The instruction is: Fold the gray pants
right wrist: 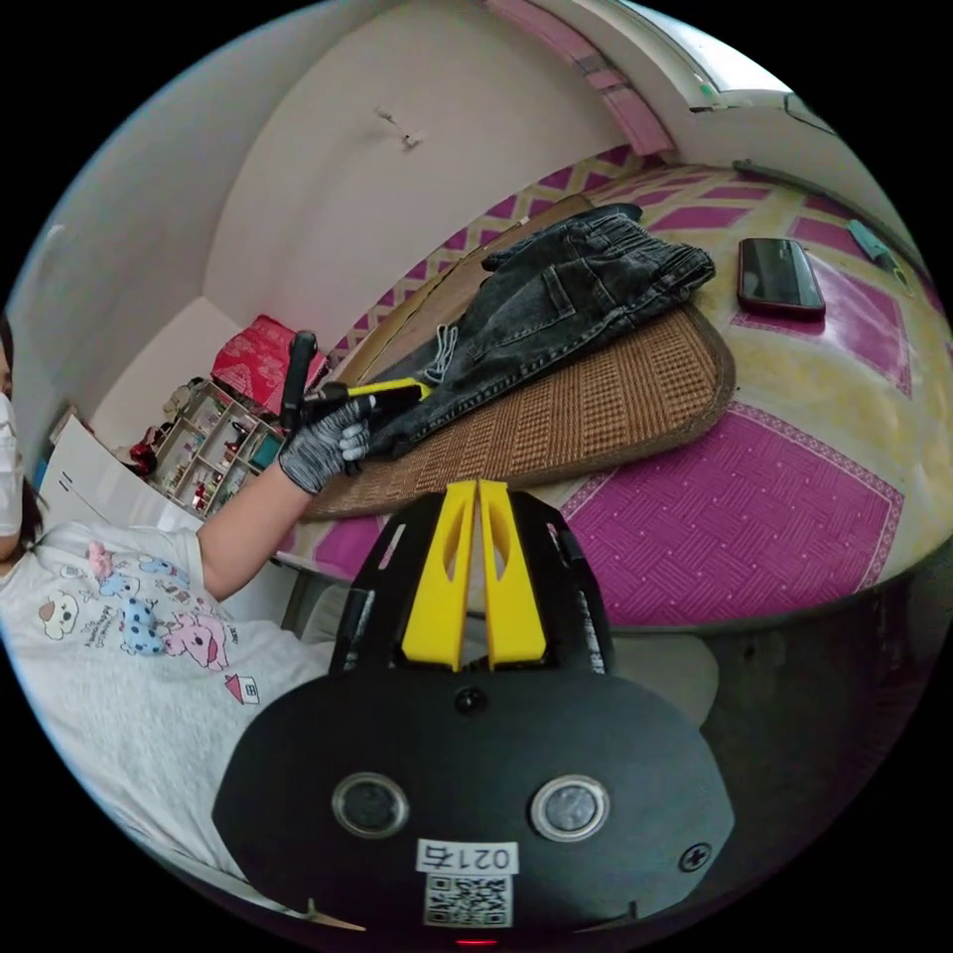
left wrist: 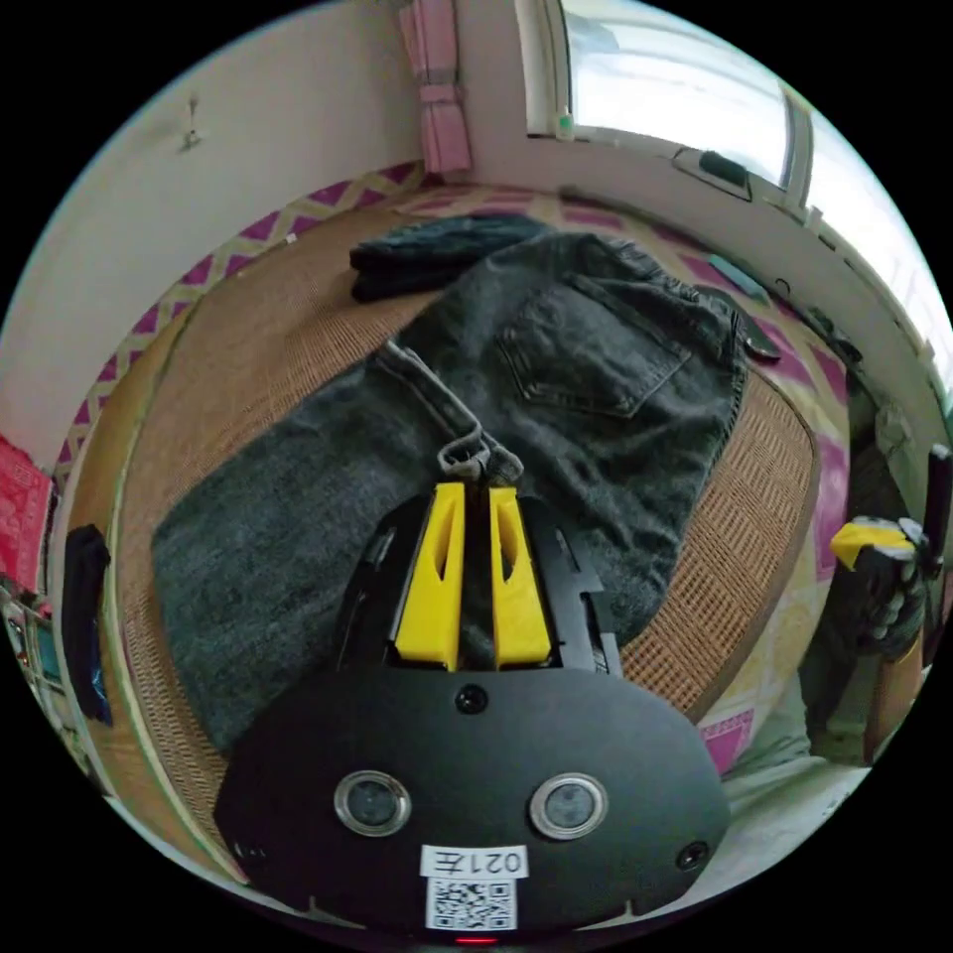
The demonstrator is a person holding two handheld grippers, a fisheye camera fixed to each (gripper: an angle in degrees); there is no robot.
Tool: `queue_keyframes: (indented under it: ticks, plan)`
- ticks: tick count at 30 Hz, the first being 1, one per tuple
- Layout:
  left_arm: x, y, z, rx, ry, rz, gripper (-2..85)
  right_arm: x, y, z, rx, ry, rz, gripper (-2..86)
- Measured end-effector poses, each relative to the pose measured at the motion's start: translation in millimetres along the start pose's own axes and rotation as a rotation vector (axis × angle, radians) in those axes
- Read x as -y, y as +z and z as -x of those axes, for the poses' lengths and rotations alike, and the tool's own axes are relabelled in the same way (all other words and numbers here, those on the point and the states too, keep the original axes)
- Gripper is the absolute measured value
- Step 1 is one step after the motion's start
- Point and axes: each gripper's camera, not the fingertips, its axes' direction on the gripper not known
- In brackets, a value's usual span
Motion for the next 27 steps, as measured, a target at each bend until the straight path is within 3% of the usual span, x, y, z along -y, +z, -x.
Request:
queue_keyframes:
  ticks: [4,8,16,22,27]
  plan:
    - [-7,-21,34,-0.361,-0.053,-0.108,9.8,39,-7,-43,-0.042,0.159,-0.138,8.6]
    - [-34,-44,80,-0.613,-0.141,-0.194,5.6,74,6,-96,-0.124,0.334,-0.186,11.8]
    - [-101,-107,124,-0.456,-0.12,-0.185,0.8,101,79,-175,-0.042,0.584,-0.213,12.9]
    - [-141,-149,168,-0.311,-0.149,-0.154,-0.9,68,139,-213,0.12,0.739,-0.312,6.7]
    - [-178,-178,207,-0.281,-0.199,-0.165,-0.9,70,157,-91,-0.055,0.369,-0.363,5.0]
